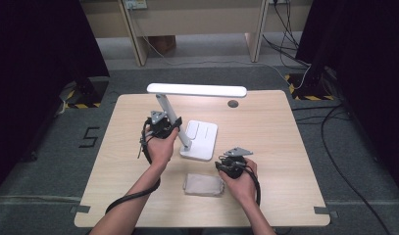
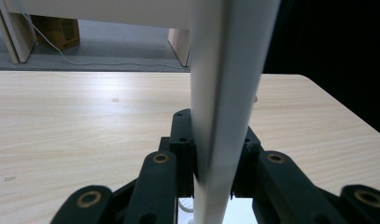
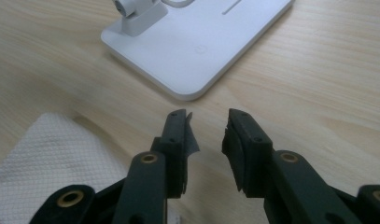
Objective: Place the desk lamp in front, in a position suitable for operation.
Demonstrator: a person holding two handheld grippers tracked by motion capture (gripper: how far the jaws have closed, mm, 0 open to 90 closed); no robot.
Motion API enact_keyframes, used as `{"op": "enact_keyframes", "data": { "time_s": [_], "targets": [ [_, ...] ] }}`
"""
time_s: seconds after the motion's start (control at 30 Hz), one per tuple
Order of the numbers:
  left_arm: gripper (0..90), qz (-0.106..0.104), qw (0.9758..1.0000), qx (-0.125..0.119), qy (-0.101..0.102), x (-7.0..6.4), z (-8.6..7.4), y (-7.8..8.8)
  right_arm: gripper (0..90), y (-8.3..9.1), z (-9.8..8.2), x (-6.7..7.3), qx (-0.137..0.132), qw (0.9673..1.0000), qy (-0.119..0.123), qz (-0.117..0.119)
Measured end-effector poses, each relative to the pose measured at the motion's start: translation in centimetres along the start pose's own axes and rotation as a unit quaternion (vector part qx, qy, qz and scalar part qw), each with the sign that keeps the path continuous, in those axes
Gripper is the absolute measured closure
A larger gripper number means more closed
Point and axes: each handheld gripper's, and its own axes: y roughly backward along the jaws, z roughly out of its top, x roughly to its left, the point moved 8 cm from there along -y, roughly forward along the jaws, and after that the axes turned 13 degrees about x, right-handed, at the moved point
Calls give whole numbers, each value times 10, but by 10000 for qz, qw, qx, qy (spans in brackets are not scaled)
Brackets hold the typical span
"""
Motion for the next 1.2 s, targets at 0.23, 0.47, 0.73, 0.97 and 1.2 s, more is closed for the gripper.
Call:
{"op": "enact_keyframes", "data": {
  "time_s": [0.23,0.47,0.73,0.97,1.2],
  "targets": [
    [760,-18,10000,44,-84,-7,-2,9,693,-3,1,15,72,9997,239,17],
    [761,-54,10000,11,-48,-14,-10,20,692,-5,-2,24,165,9991,395,56],
    [763,-100,9998,-122,-84,-24,-19,35,678,1,-9,36,280,9979,569,130],
    [762,-37,9997,-204,-164,-30,-21,35,670,-4,-25,41,575,9954,718,284],
    [761,15,9994,-250,-231,-33,-29,40,669,-1,-38,51,699,9921,992,330]
  ]
}}
